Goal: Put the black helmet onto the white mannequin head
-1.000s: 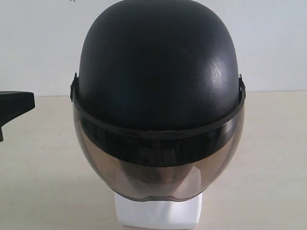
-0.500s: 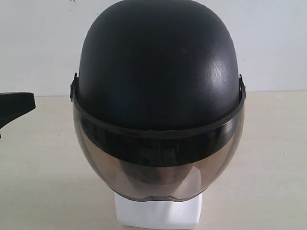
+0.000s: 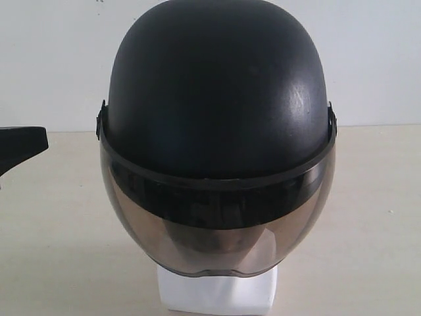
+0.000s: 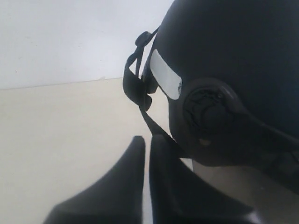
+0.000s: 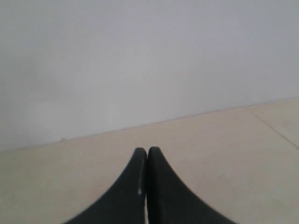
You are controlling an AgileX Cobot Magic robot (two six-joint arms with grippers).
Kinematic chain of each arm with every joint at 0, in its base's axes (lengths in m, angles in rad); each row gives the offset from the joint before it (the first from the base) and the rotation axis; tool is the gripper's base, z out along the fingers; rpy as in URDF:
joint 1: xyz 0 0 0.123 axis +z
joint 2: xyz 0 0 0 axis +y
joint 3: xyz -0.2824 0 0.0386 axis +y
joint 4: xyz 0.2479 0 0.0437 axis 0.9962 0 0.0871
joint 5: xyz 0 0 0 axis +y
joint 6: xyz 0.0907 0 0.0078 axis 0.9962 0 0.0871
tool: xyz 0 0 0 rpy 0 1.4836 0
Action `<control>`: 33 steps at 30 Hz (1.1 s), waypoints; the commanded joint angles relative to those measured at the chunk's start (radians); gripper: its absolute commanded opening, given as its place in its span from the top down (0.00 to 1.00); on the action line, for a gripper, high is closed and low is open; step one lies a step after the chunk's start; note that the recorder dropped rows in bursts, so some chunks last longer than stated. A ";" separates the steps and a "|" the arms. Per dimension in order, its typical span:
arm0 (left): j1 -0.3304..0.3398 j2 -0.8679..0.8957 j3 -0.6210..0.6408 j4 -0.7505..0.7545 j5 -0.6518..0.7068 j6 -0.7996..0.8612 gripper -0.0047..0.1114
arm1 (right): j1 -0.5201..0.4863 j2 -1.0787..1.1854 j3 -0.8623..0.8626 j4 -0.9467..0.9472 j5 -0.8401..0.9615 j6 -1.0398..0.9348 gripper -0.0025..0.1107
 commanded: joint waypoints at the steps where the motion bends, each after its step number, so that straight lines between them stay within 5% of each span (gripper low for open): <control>1: 0.000 -0.005 0.004 -0.009 -0.007 0.006 0.92 | -0.006 -0.016 0.130 -0.002 -0.083 -0.009 0.98; 13: 0.000 -0.005 0.004 -0.009 -0.007 0.006 0.92 | -0.006 -0.019 0.204 -0.010 -0.012 -0.020 0.98; 20: 0.000 -0.005 0.004 -0.009 -0.007 0.006 0.92 | -0.006 -0.019 0.204 0.199 -0.017 -0.264 0.98; 26: 0.000 -0.005 0.004 -0.009 -0.007 0.006 0.92 | -0.006 -0.019 0.204 0.515 -0.034 -0.681 0.98; 33: 0.000 -0.005 0.004 -0.009 -0.007 0.006 0.92 | -0.006 -0.019 0.204 0.528 -0.034 -0.686 0.98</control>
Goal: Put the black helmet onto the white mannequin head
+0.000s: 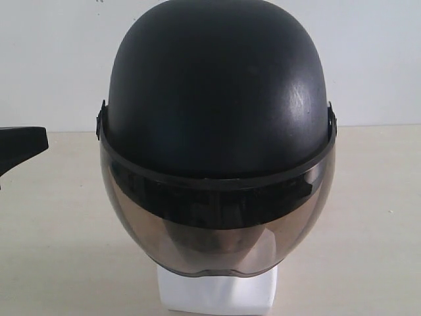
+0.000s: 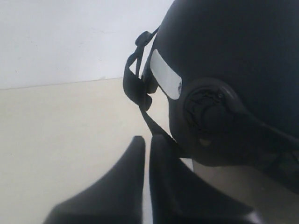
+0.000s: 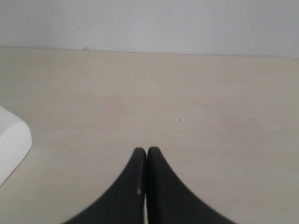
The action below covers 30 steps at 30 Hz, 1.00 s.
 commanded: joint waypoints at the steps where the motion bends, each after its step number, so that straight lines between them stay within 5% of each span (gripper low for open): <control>1: 0.000 -0.005 0.004 -0.009 -0.007 0.006 0.92 | -0.002 -0.004 -0.001 0.013 -0.011 -0.015 0.98; 30: 0.000 -0.005 0.004 -0.009 -0.007 0.006 0.92 | -0.087 -0.004 -0.001 0.032 0.000 0.006 0.98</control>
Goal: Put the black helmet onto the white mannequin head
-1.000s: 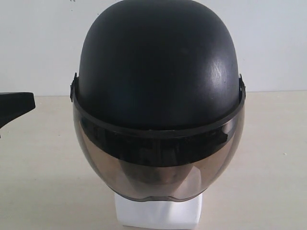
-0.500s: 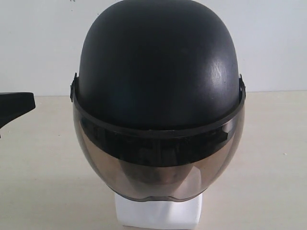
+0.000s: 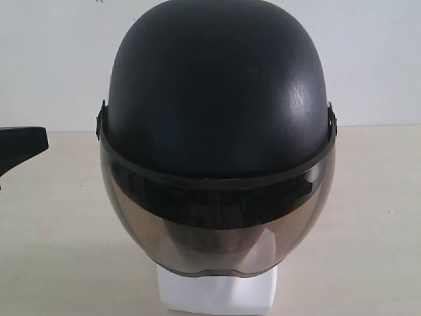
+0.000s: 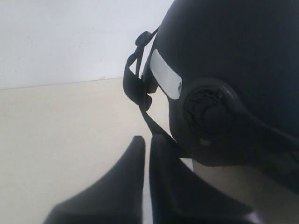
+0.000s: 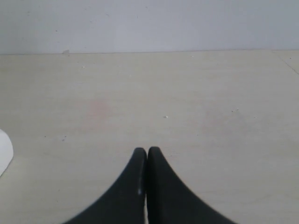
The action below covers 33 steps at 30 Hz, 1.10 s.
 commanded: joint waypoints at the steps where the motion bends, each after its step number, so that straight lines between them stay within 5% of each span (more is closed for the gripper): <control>1: 0.000 -0.005 0.004 -0.009 -0.007 0.006 0.92 | -0.005 -0.004 -0.001 0.003 -0.002 0.002 0.98; 13: 0.000 -0.049 0.004 -0.004 -0.006 0.006 0.92 | -0.005 -0.004 -0.001 0.003 -0.002 0.002 0.98; 23: 0.000 -0.532 0.074 -0.049 0.175 -0.192 0.92 | -0.005 -0.004 -0.001 0.003 -0.002 0.002 0.98; 26: 0.000 -0.633 0.096 -0.130 0.203 -0.309 0.92 | -0.005 -0.004 -0.001 0.003 -0.002 0.002 0.98; 33: 0.000 -0.747 0.111 -0.600 0.219 -0.224 0.92 | -0.005 -0.004 -0.001 0.003 -0.002 0.002 0.98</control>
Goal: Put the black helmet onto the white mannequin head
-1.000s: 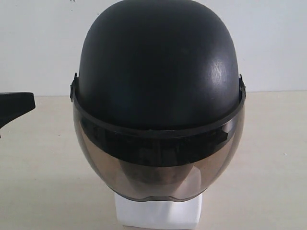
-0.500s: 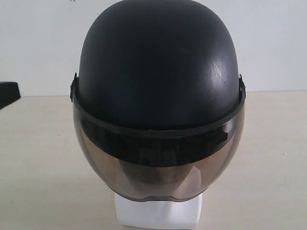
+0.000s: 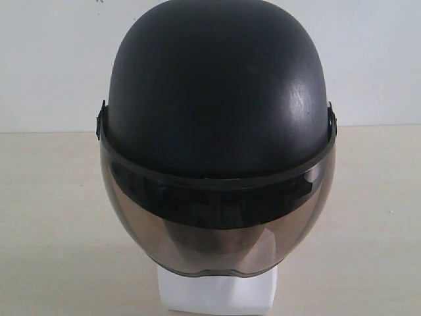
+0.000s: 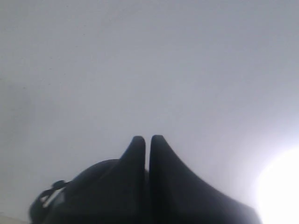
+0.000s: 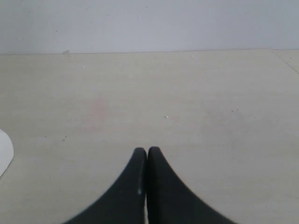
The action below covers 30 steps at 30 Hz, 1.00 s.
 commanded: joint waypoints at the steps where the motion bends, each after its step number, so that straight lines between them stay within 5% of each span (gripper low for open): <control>1: 0.000 -0.042 0.013 -0.267 0.061 0.192 0.92 | -0.005 -0.004 -0.001 0.001 -0.004 0.002 0.98; 5: 0.000 -0.049 0.013 -0.549 0.220 1.104 0.92 | -0.005 -0.004 -0.001 0.001 -0.004 0.002 0.98; 9: 0.000 -0.049 0.013 -1.018 0.392 1.986 0.92 | -0.005 -0.004 -0.001 0.002 -0.004 0.004 0.98; 13: 0.000 -0.049 0.067 -1.247 0.453 2.464 0.92 | -0.005 -0.004 -0.001 0.002 -0.004 0.004 0.98; 21: 0.000 -0.109 0.402 -1.265 0.271 2.292 0.92 | -0.005 -0.004 -0.001 0.002 -0.004 0.004 0.98; 24: 0.000 -0.109 0.404 -1.265 0.479 2.128 0.92 | -0.005 -0.004 -0.001 0.002 -0.004 0.005 0.98; 30: 0.000 -0.109 0.404 -1.261 0.508 2.129 0.92 | -0.005 -0.004 -0.001 0.002 -0.004 0.005 0.98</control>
